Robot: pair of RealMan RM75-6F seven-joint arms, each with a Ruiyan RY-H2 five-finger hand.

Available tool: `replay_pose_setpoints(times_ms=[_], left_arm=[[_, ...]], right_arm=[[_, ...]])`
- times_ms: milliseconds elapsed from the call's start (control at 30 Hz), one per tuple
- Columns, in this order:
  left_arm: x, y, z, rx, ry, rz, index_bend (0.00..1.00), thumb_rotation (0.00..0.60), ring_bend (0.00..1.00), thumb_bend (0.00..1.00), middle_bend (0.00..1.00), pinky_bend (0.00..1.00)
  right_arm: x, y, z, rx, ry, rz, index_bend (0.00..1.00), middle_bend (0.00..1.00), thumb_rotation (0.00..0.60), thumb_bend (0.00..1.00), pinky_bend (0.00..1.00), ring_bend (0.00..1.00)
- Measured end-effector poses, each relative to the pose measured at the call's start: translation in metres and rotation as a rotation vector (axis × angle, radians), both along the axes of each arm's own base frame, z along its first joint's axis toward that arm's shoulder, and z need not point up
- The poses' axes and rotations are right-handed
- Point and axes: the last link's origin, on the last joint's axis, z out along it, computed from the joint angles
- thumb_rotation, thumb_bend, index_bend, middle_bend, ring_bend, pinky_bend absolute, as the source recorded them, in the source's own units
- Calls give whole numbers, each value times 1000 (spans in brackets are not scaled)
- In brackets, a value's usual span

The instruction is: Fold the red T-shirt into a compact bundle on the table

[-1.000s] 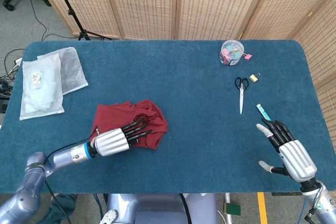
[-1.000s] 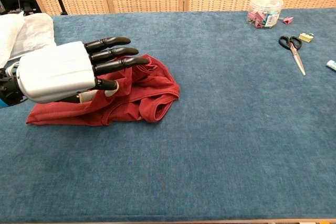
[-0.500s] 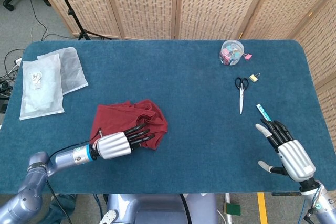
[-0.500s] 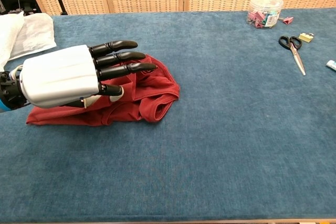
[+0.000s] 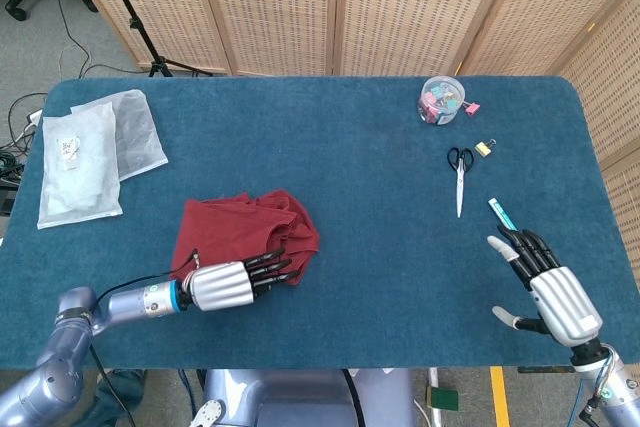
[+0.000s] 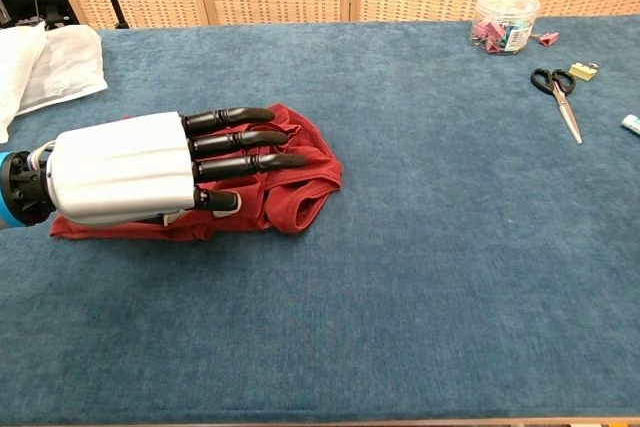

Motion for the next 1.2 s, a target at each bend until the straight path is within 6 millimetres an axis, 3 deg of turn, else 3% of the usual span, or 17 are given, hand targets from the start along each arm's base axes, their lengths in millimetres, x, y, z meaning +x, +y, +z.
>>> replay_pose_setpoints(times_ms=[100, 167, 233, 333, 400, 533, 867, 1200], left_arm=[[0, 0, 1, 3, -1, -6, 630, 600, 0, 481, 0, 0], [1, 0, 2, 8, -13, -4, 490, 600, 0, 444, 0, 0], [2, 0, 3, 12, -31, 2, 288, 600, 0, 354, 0, 0], [7, 0, 5, 18, -78, 14, 98, 600, 0, 213, 0, 0], [10, 0, 6, 19, -117, 26, 22, 600, 0, 147, 0, 0], [15, -1, 8, 0, -198, 62, 0, 600, 0, 59, 0, 0], [25, 6, 21, -50, -481, 241, 0, 600, 0, 34, 0, 0], [15, 42, 12, 35, -389, 467, 0, 600, 0, 29, 0, 0]], right_arm=[[0, 0, 0, 1, 1, 1, 0, 0, 600, 208, 0, 0], [0, 0, 0, 1, 2, 1, 0, 0, 600, 208, 0, 0], [0, 0, -1, 2, 3, 0, 0, 0, 600, 208, 0, 0], [0, 0, -1, 3, 4, -1, 0, 0, 600, 208, 0, 0], [0, 0, -1, 3, 5, -2, 0, 0, 600, 208, 0, 0], [0, 1, -1, 4, 6, -2, 0, 0, 600, 208, 0, 0], [1, 1, 0, 3, 3, 0, 0, 0, 600, 208, 0, 0], [1, 1, -1, 4, 5, -4, 0, 0, 600, 208, 0, 0]])
